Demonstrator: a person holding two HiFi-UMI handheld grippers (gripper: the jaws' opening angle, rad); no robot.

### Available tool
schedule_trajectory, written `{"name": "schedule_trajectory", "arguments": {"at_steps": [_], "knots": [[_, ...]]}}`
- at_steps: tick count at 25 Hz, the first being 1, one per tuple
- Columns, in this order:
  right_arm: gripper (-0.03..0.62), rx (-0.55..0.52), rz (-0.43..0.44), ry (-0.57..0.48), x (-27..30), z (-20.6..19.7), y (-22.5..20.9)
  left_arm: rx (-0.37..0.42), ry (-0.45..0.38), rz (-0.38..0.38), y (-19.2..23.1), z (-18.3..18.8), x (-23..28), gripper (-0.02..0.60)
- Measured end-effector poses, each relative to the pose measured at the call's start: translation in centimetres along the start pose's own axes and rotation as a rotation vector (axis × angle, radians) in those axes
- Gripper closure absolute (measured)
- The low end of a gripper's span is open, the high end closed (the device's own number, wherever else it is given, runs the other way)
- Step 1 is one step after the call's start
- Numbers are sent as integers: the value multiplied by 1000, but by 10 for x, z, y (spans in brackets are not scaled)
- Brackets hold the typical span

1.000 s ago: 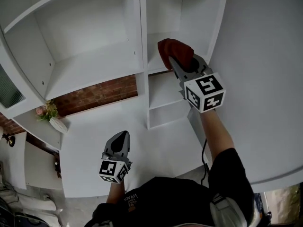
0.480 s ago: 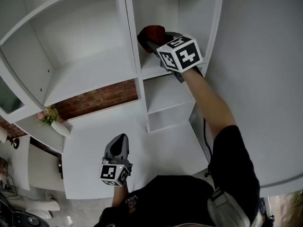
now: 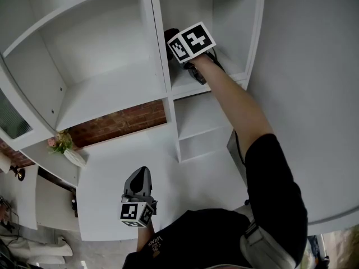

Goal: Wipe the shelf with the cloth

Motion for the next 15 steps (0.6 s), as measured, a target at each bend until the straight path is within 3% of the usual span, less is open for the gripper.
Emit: {"name": "schedule_trajectory", "arguments": {"at_steps": [9,15], "knots": [[499,23,84,126,27,-16,4,-27,-7,18,12,-4,-7,575],[499,15,81,189,29,-26,-1,-29,-9,5,9,-3,-5,575]]}}
Point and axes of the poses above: the fingertips, and each gripper's own axes: x forward along the fingers, y to its left, z out of its top, the point moved 2 cm from there along -x, backward along the fingers, and after that the axes turned 9 degrees about -x, right-handed, at the moved point
